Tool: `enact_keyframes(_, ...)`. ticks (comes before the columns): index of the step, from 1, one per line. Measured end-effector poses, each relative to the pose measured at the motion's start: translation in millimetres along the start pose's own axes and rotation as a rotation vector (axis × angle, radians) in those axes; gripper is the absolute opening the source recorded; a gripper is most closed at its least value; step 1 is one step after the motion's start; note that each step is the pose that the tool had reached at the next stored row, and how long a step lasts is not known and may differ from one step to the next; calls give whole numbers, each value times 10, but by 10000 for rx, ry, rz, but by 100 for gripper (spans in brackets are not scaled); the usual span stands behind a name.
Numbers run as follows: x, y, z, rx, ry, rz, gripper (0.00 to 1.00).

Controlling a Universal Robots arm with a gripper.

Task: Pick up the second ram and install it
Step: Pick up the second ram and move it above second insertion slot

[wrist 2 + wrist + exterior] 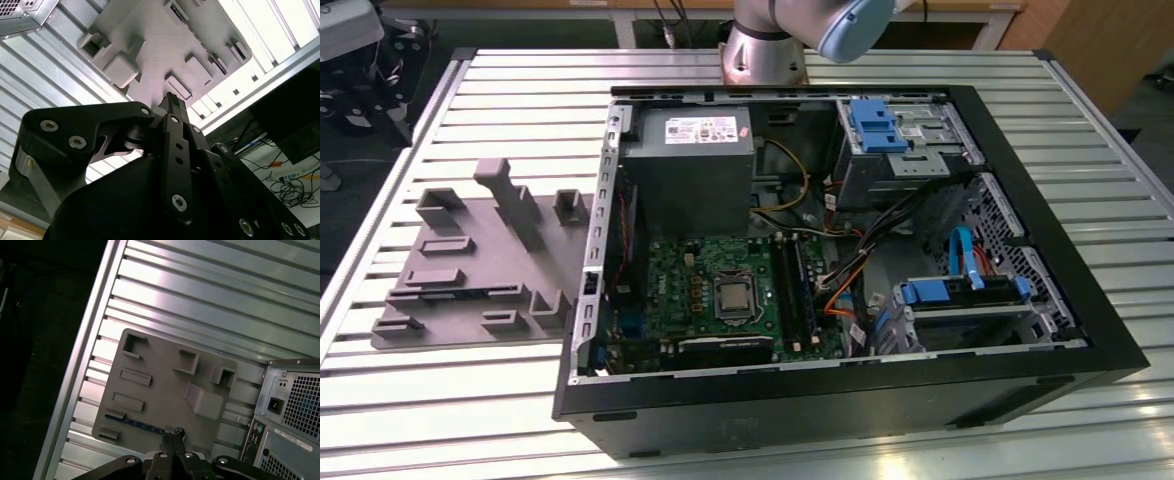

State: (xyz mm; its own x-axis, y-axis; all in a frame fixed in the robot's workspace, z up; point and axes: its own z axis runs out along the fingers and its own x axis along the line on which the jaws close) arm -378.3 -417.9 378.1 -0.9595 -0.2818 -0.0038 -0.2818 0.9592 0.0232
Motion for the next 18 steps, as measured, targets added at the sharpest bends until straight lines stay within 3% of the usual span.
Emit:
enact_keyframes(11, 2, -1, 8, 4, 37, -1438, 11)
enact_keyframes(18, 16, -30, 16, 31, 46, -1685, 11)
